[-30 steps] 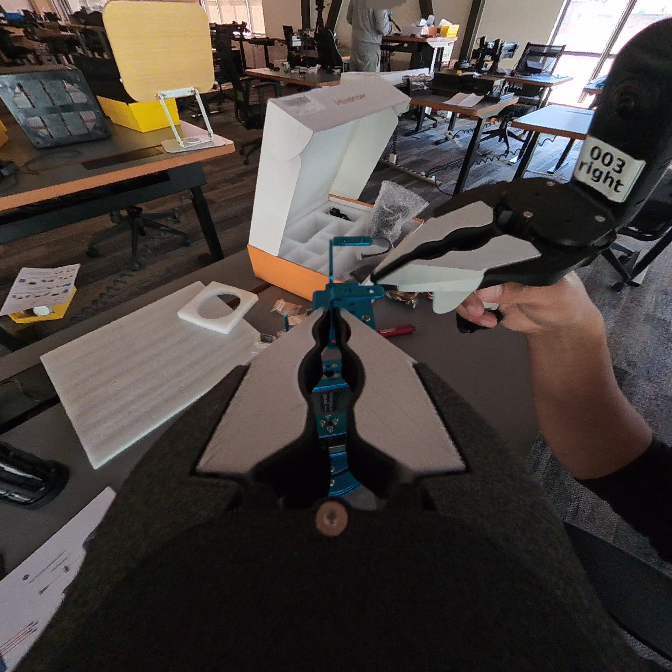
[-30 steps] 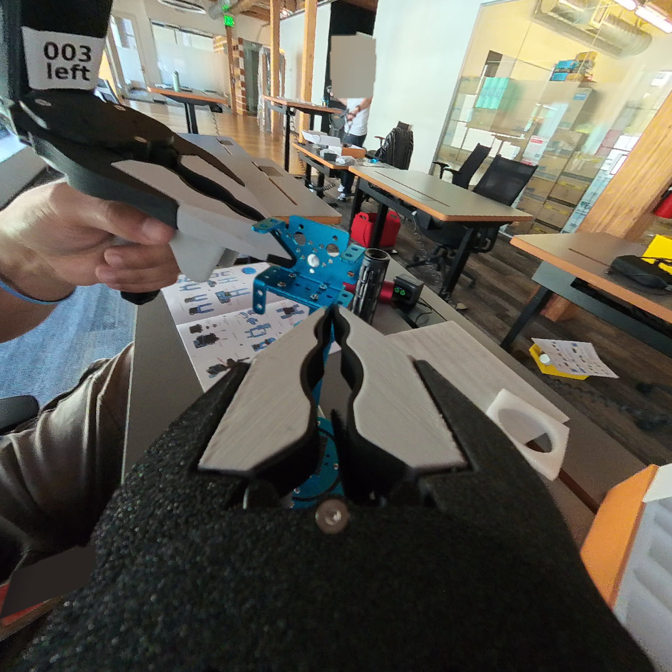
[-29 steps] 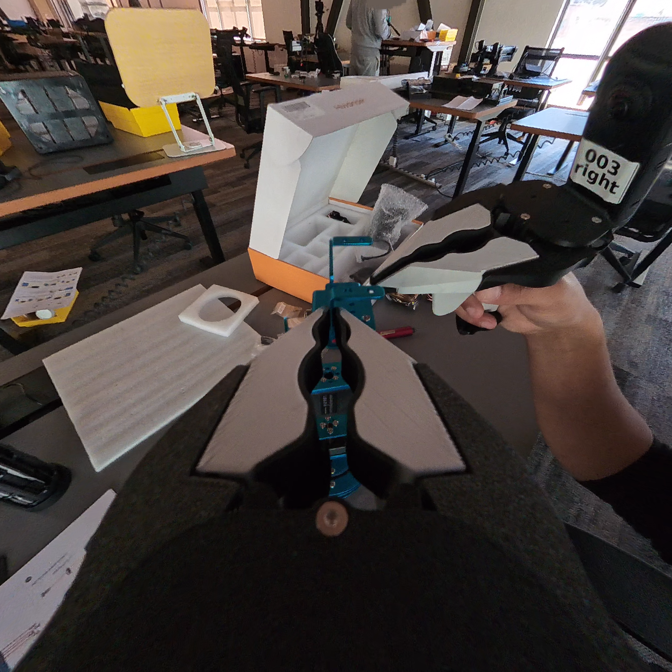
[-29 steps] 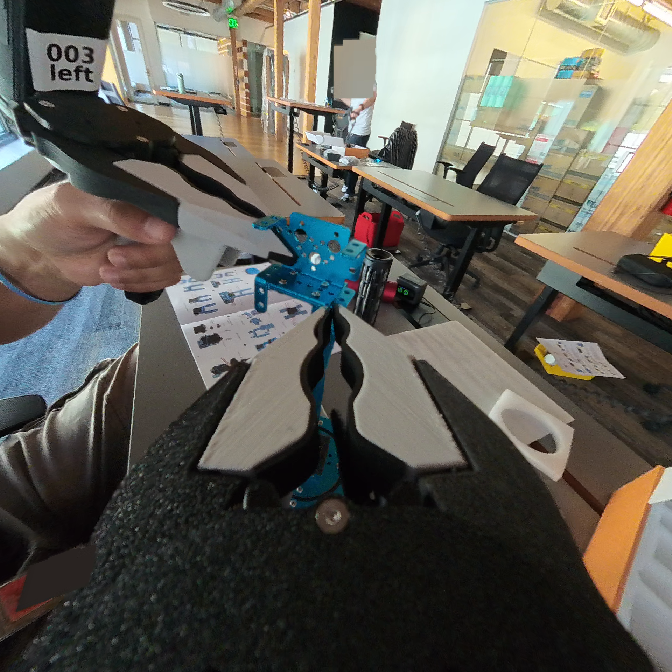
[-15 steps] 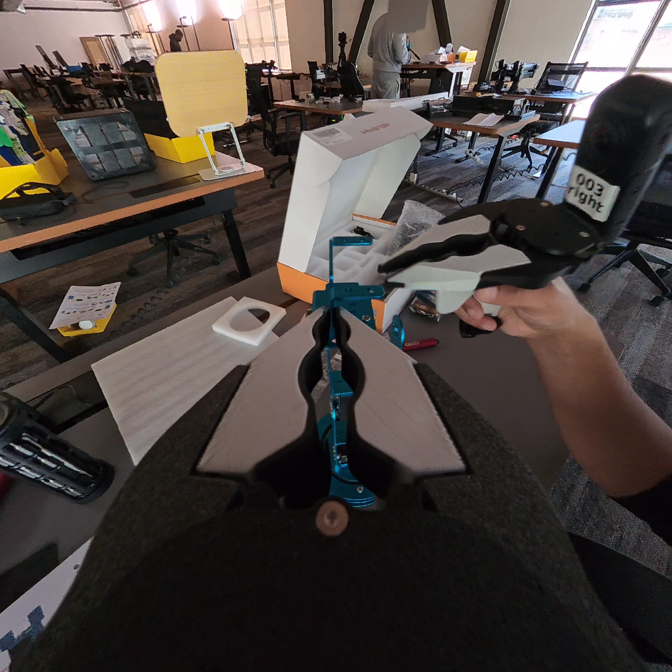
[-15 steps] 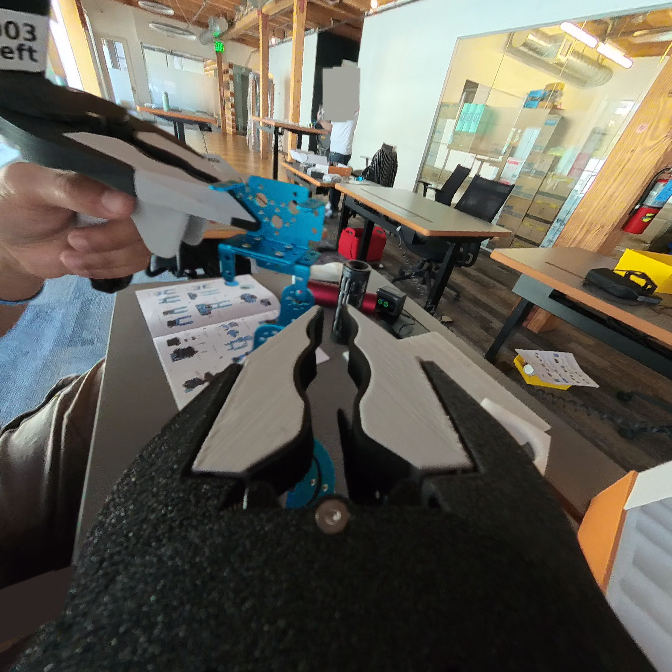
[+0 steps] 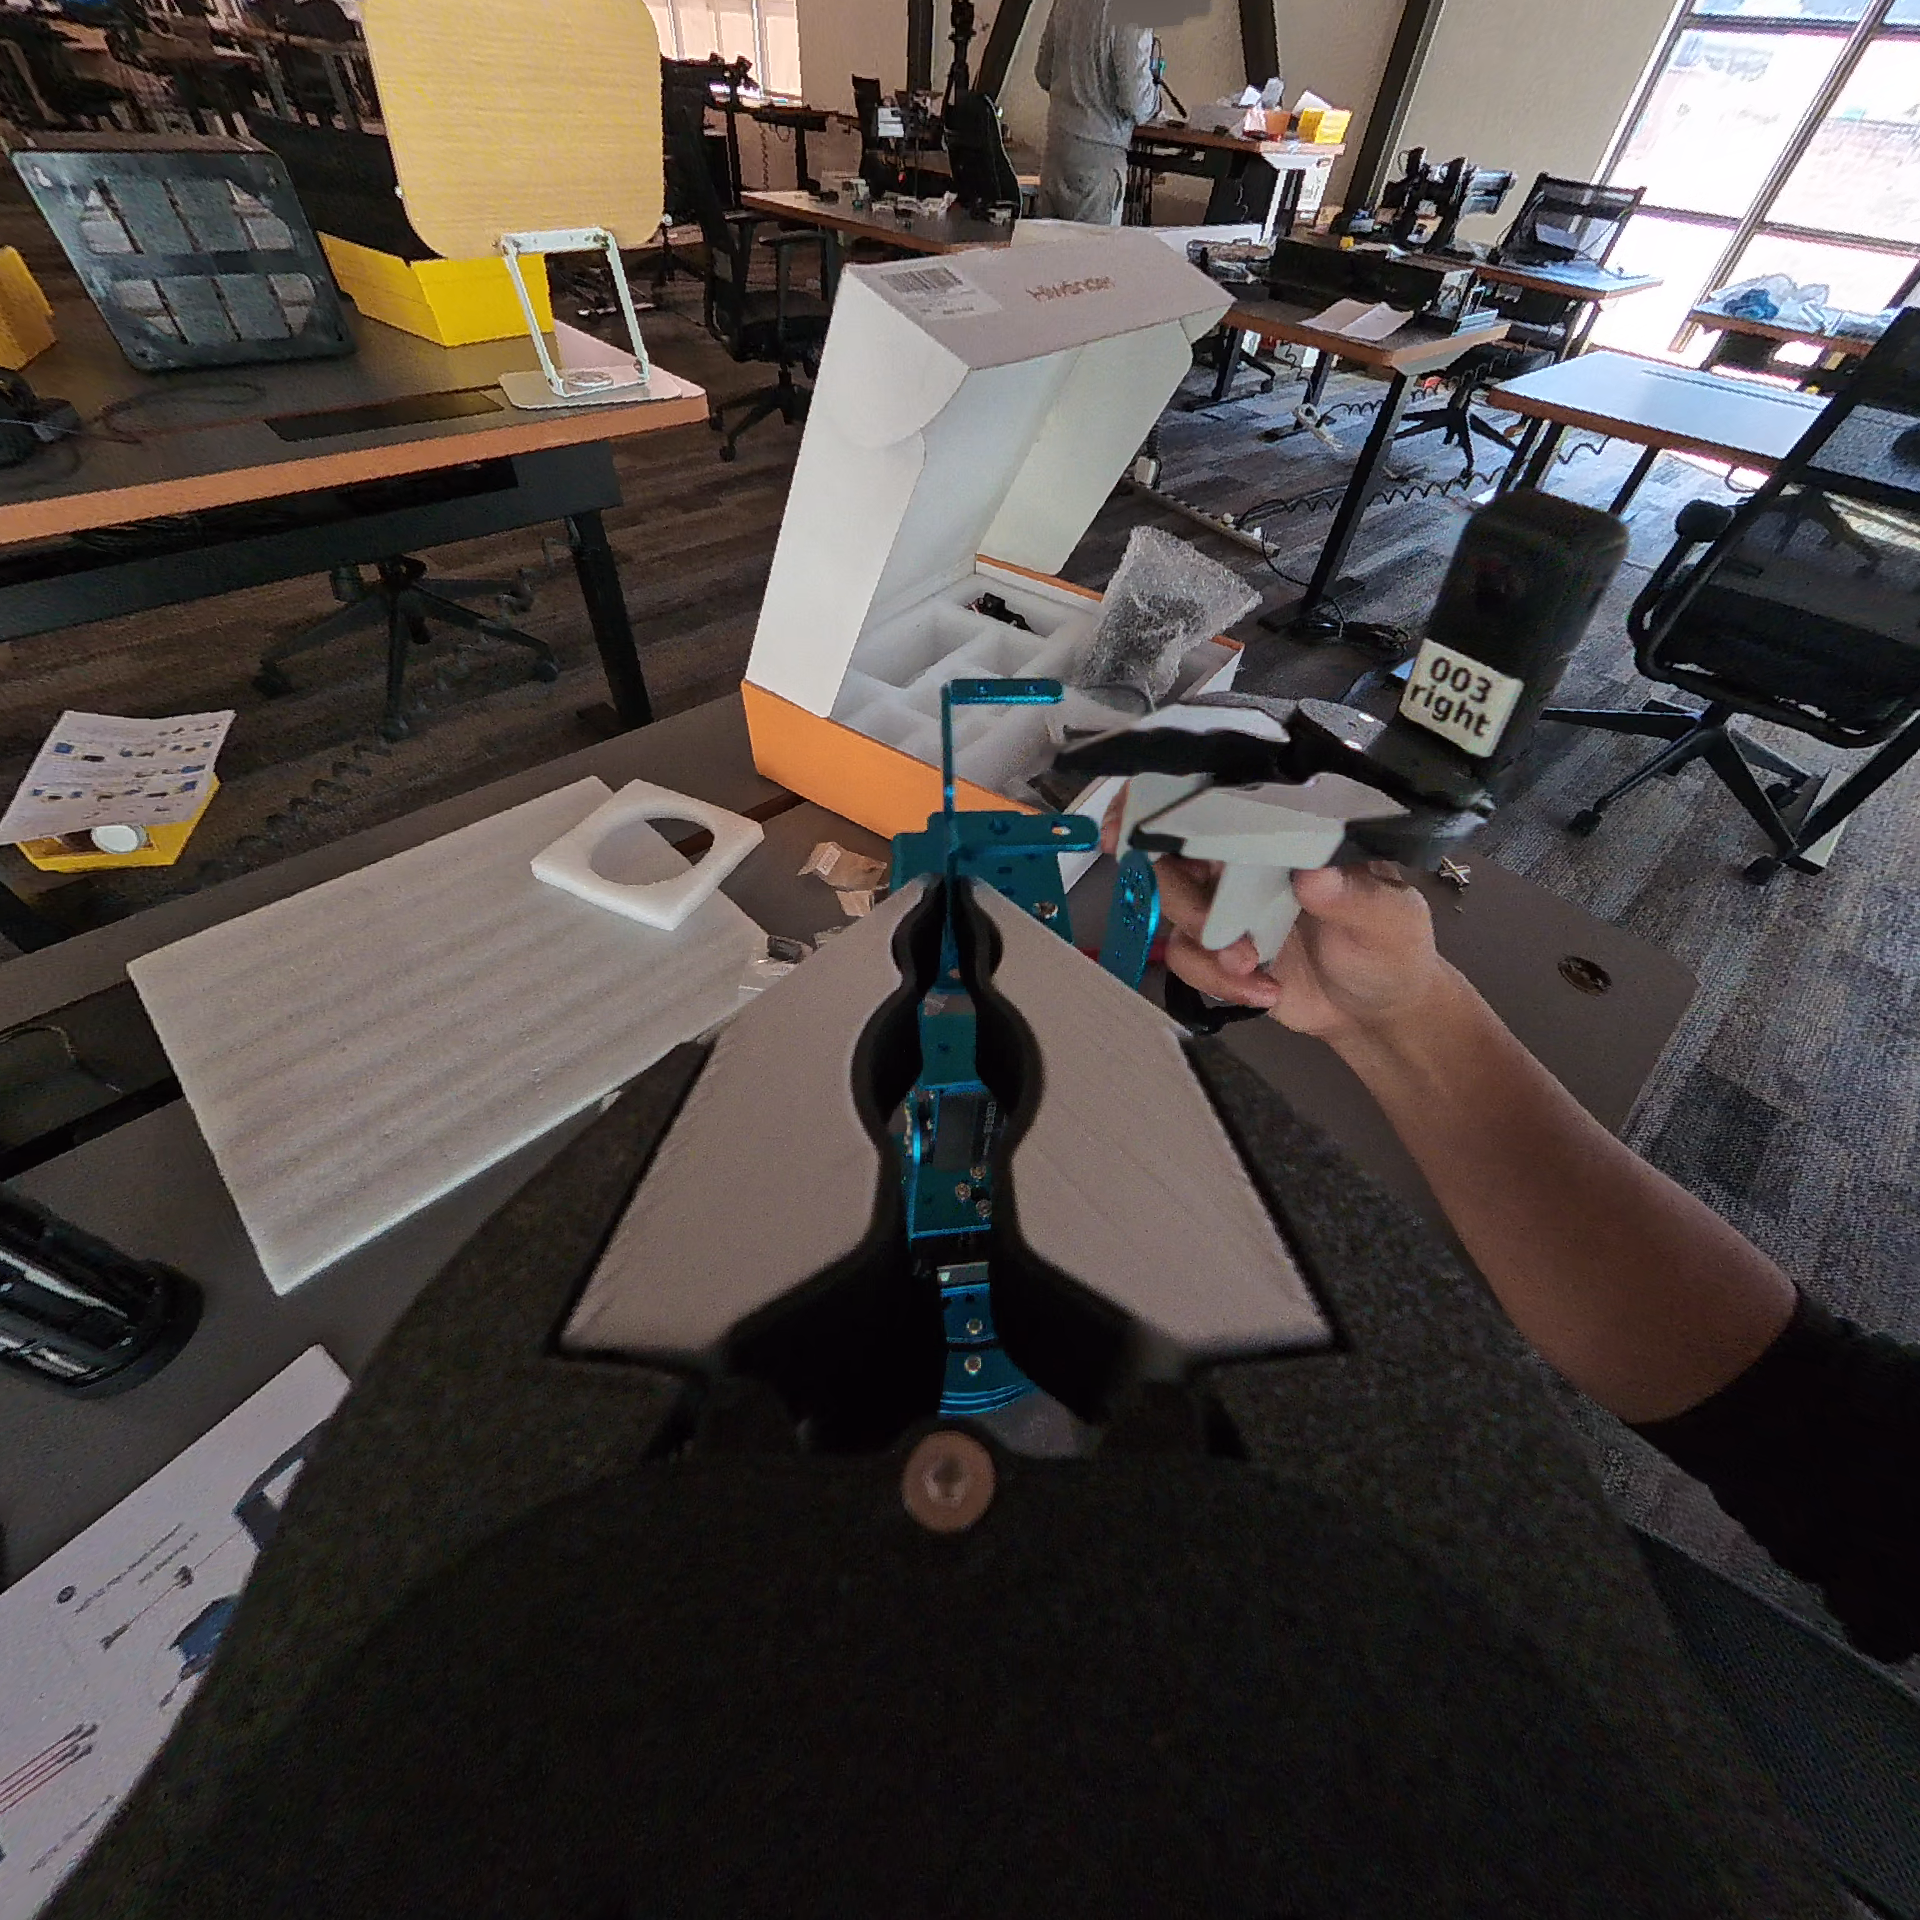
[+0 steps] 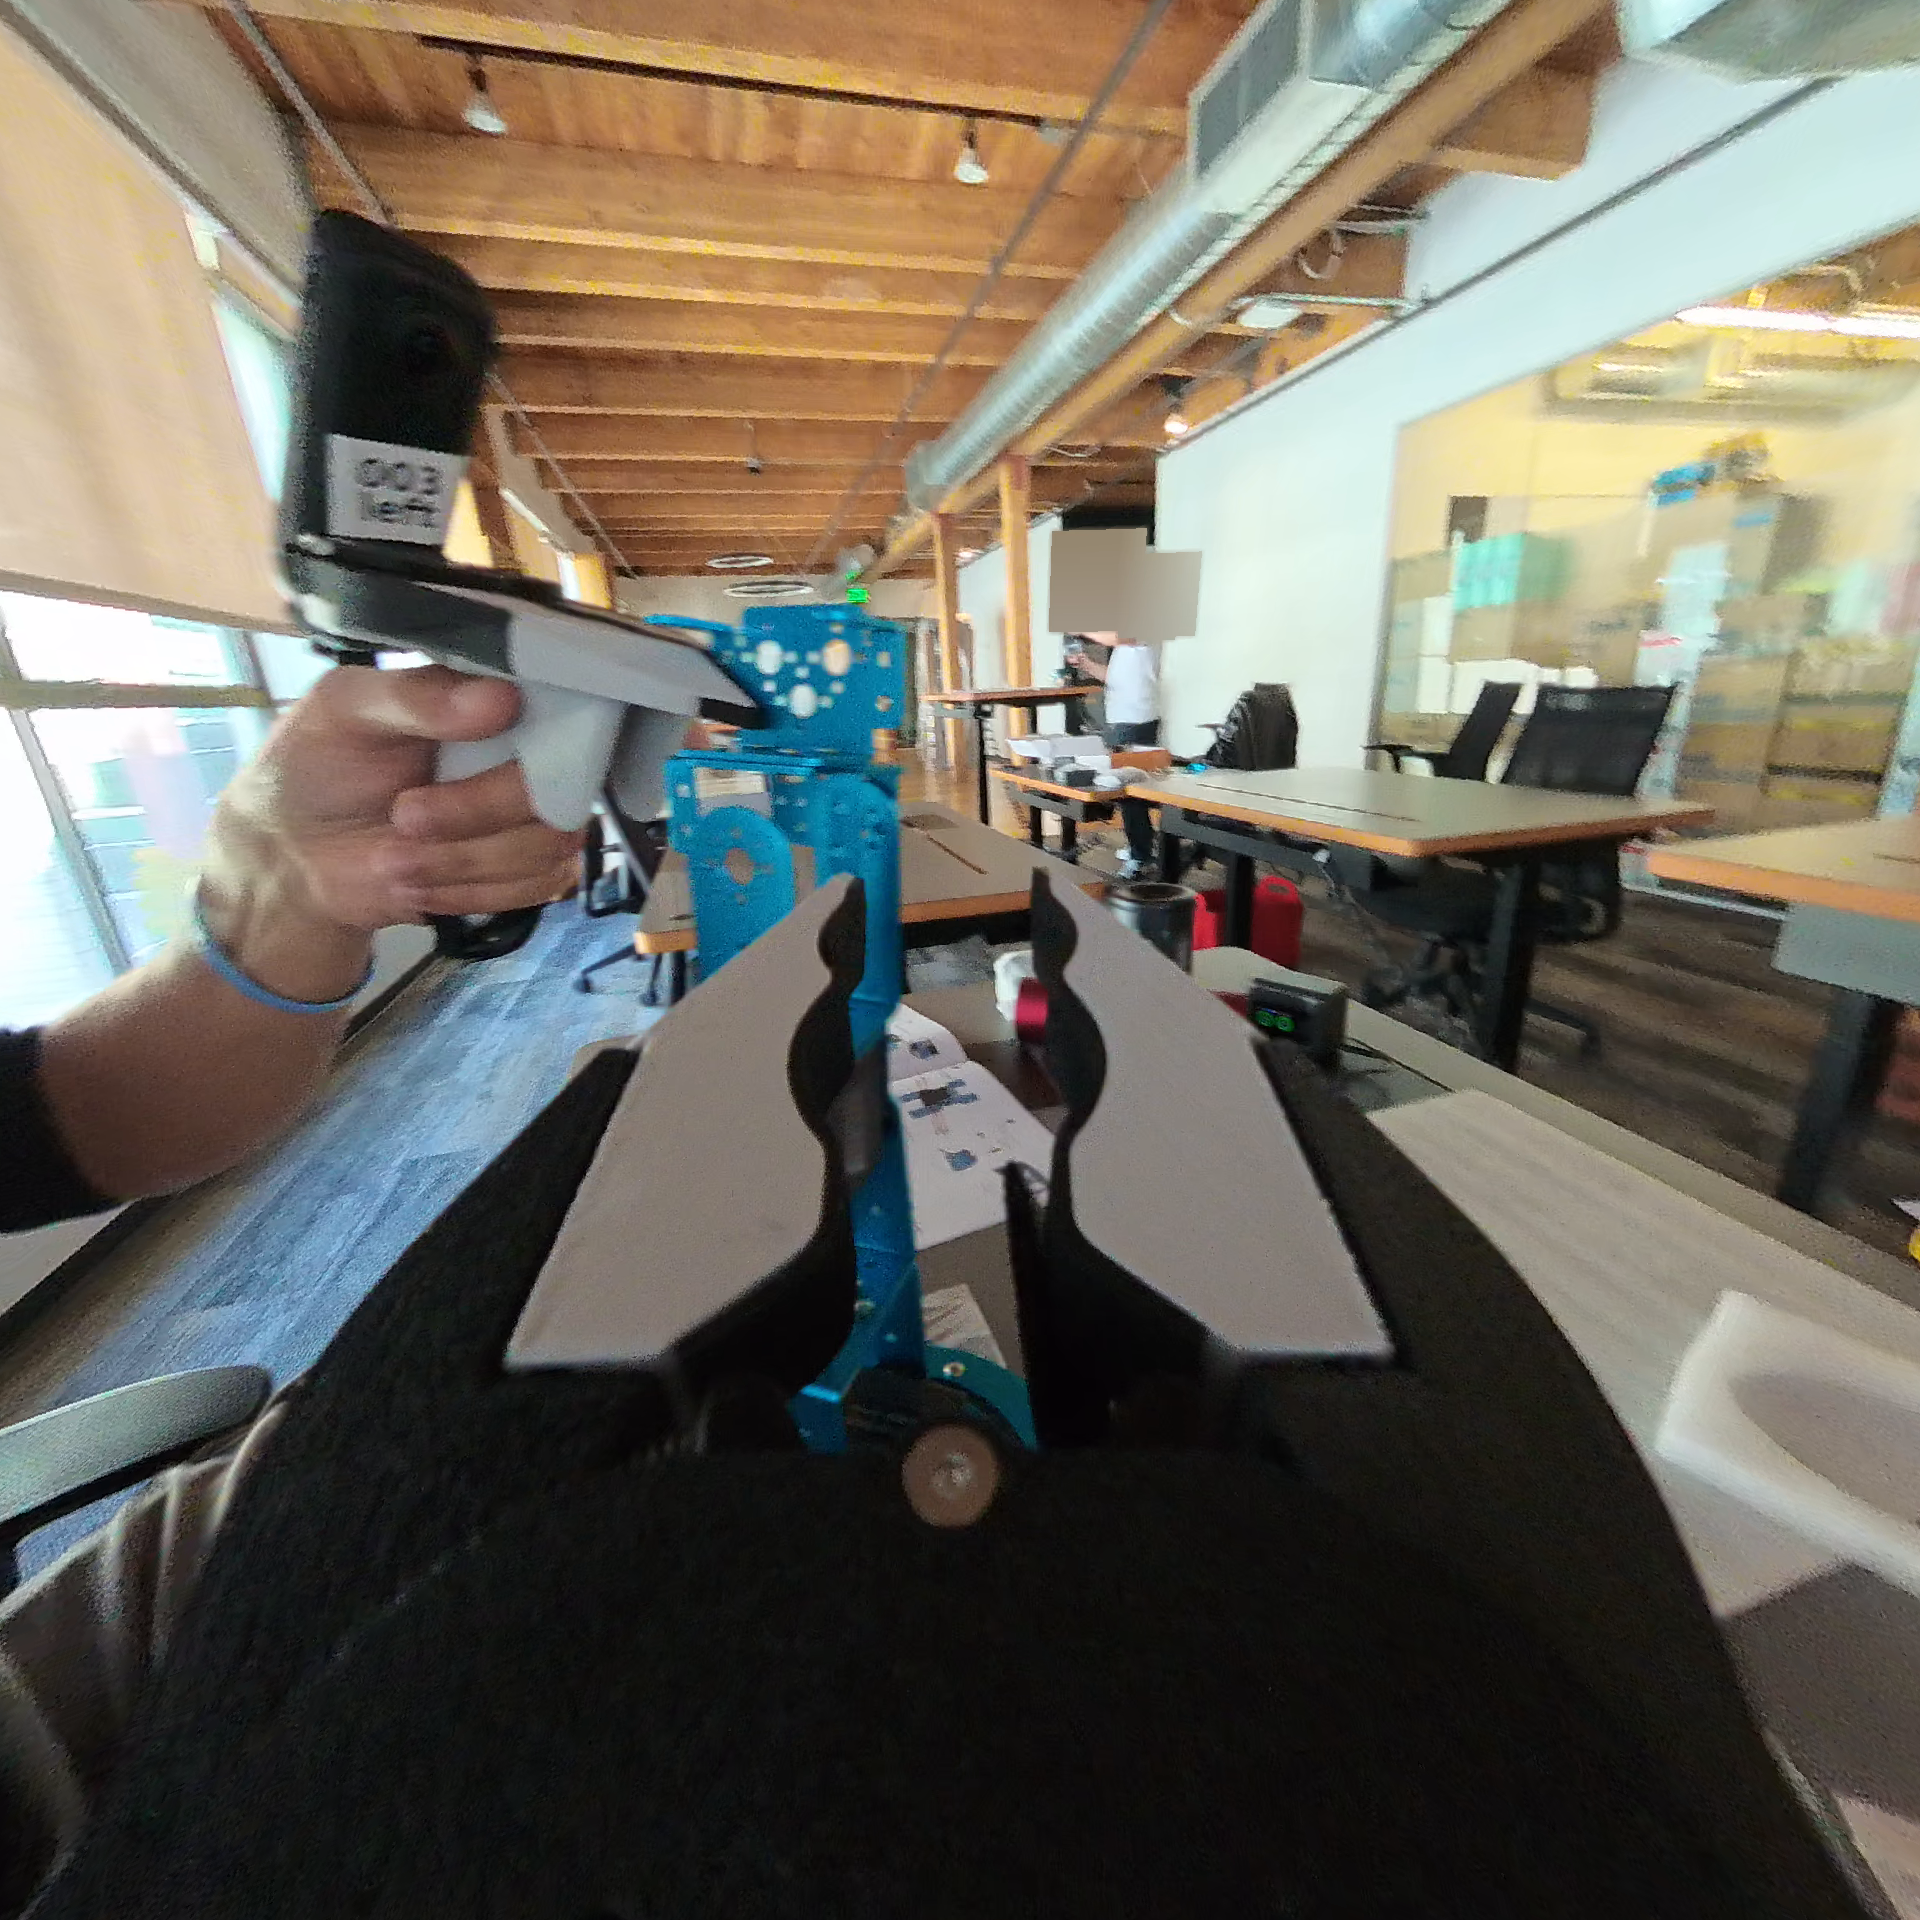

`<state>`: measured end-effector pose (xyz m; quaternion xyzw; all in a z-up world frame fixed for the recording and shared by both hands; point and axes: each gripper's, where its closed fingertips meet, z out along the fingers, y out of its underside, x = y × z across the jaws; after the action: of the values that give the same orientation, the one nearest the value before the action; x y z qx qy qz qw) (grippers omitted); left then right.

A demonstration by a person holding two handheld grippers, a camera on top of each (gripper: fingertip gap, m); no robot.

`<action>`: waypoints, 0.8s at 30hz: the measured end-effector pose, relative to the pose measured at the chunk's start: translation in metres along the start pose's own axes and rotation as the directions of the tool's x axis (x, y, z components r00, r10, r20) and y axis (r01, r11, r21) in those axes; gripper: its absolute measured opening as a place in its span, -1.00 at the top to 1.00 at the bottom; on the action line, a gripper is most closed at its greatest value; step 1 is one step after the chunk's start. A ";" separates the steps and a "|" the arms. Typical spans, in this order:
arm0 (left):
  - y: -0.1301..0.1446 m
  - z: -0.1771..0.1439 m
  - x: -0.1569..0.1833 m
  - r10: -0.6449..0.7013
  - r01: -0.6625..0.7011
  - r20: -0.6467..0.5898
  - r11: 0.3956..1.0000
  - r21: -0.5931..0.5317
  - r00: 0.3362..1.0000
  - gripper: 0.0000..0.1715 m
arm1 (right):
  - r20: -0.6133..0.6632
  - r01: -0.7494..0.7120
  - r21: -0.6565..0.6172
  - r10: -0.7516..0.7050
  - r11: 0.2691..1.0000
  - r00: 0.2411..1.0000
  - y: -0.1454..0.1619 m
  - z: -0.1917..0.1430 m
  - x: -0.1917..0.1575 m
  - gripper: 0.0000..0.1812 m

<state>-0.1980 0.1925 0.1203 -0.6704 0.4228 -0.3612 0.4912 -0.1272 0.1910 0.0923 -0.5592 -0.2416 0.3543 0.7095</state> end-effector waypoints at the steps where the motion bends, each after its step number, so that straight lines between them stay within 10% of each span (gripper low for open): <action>1: 0.001 -0.001 0.000 0.006 -0.006 0.003 1.000 0.000 1.000 0.99 | 0.032 0.007 -0.006 -0.007 1.000 0.999 0.001 0.001 -0.008 0.65; 24: 0.004 0.000 0.001 0.030 -0.029 -0.029 0.998 0.047 0.999 1.00 | 0.095 0.140 -0.059 -0.134 0.988 0.986 0.021 0.021 -0.044 0.72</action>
<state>-0.1982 0.1909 0.1167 -0.6470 0.4314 -0.3737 0.5056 -0.1752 0.1730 0.0802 -0.5473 -0.3231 0.3215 0.7019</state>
